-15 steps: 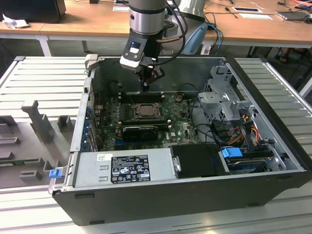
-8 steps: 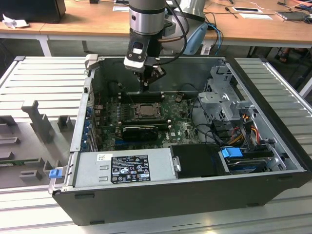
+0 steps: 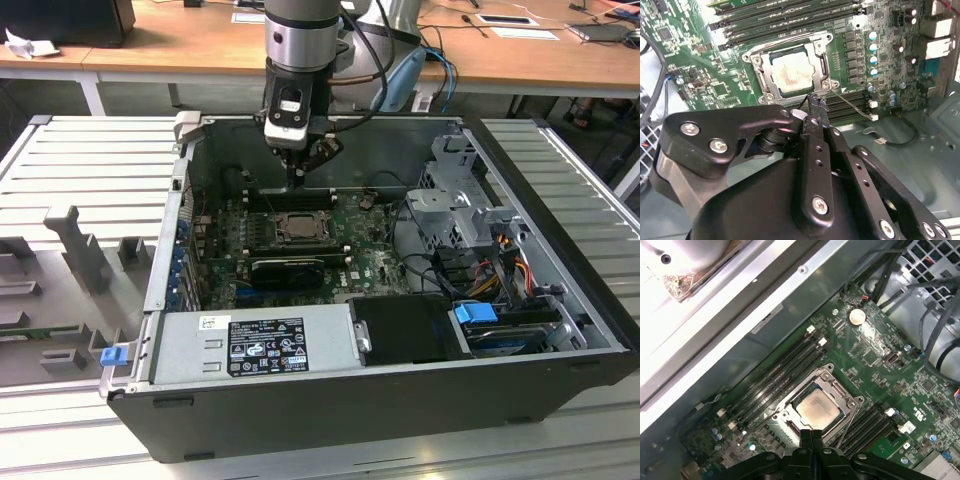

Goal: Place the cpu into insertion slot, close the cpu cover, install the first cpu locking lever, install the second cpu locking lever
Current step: 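Install the first cpu locking lever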

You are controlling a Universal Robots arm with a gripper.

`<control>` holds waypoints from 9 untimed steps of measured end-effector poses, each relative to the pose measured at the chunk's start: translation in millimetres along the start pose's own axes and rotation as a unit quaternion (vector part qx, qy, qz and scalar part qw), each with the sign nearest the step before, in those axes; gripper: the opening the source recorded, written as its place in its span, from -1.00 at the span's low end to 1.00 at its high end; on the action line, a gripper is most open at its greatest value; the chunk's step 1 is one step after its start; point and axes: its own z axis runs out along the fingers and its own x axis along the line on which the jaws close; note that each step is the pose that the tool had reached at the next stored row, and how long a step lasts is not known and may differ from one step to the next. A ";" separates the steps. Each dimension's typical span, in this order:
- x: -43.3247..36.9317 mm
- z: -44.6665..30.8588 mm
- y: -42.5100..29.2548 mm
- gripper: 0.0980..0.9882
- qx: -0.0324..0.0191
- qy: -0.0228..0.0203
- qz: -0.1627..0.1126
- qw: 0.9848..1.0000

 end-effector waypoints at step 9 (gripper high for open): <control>0.0 0.0 0.0 -0.98 0.003 0.003 -0.089 0.996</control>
